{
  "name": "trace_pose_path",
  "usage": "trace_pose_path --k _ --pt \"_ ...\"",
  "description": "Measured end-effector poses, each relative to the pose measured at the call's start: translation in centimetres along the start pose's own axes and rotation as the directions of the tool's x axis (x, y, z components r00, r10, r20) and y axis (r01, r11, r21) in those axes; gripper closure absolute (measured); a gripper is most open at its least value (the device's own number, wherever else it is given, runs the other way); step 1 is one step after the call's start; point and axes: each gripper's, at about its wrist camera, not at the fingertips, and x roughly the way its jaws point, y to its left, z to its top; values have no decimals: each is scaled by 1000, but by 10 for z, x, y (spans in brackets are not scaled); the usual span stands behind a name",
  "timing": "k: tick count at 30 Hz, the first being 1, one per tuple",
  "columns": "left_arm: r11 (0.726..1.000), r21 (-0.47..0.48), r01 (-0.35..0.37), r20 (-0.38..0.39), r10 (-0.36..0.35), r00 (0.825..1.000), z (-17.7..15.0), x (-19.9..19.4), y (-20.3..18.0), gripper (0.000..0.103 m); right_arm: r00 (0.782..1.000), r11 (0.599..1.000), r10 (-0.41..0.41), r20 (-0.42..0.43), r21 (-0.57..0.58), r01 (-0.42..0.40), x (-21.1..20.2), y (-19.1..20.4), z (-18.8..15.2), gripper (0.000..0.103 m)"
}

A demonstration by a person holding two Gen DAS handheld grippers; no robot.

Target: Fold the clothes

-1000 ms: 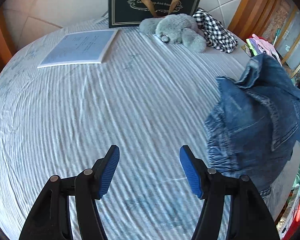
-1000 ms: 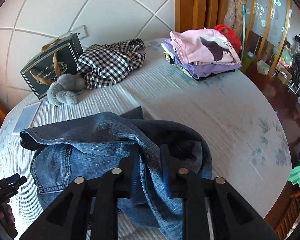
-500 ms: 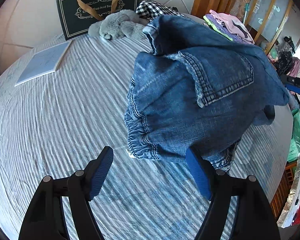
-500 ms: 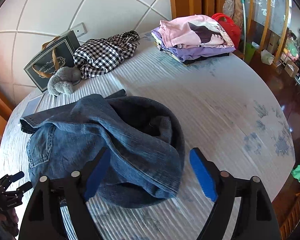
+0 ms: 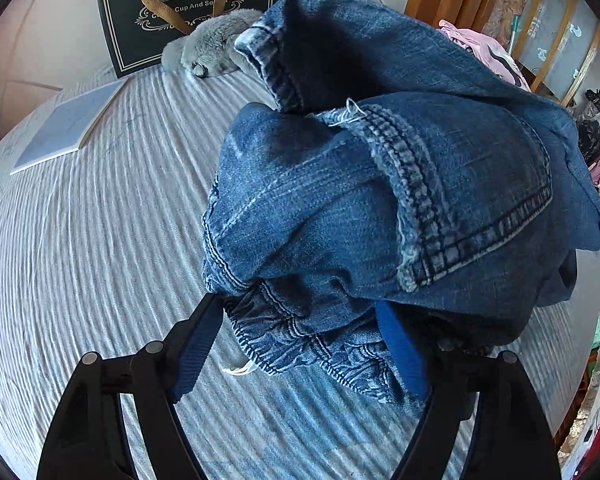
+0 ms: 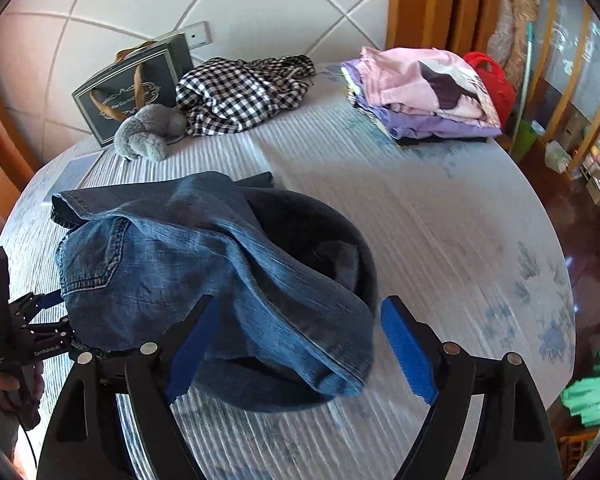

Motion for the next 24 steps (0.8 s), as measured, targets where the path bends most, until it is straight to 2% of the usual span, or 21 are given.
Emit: trace_pose_path --k 4,6,8,12,13,14,15,16,17,18,20,22,24 --pt "999 -40 -1 -6 1 1000 1 3 0 26 999 994 51 9 -99 -50 21 30 24 21" --pt "998 -57 2 -11 -2 1000 1 1 0 36 997 987 74 0 -142 -74 35 44 33 21" --pt "998 -61 -19 -19 17 1000 2 -2 0 53 994 978 105 -9 -180 -105 47 57 40 21" --pt "995 -86 -41 -40 38 998 3 -7 1 62 987 960 154 -35 -232 -158 71 81 53 21" --pt "994 -95 -49 -39 46 998 4 -8 2 65 988 955 151 -39 -251 -156 78 87 56 24" --pt "992 -112 -65 -27 62 998 5 -12 5 68 985 949 163 -53 -263 -171 86 91 58 31" --pt "988 -129 -80 -16 78 997 6 -15 7 70 982 945 175 -69 -268 -187 93 94 61 55" --pt "984 -148 -97 -4 98 995 7 -20 11 71 977 946 190 -97 -247 -208 100 94 64 72" --pt "976 -179 -126 13 131 991 9 -27 19 74 972 948 204 -115 -225 -225 105 94 67 73" --pt "967 -215 -139 36 150 988 12 -37 30 77 972 952 214 -95 -202 -229 101 91 71 78" --pt "945 -279 -172 72 199 977 18 -59 53 79 973 963 230 -12 -139 -230 79 78 81 93" --pt "924 -326 -198 97 241 966 21 -84 79 80 974 976 211 84 -78 -204 48 59 91 95" --pt "912 -370 -178 101 230 968 21 -97 113 80 972 986 168 166 -18 -167 19 41 100 95"
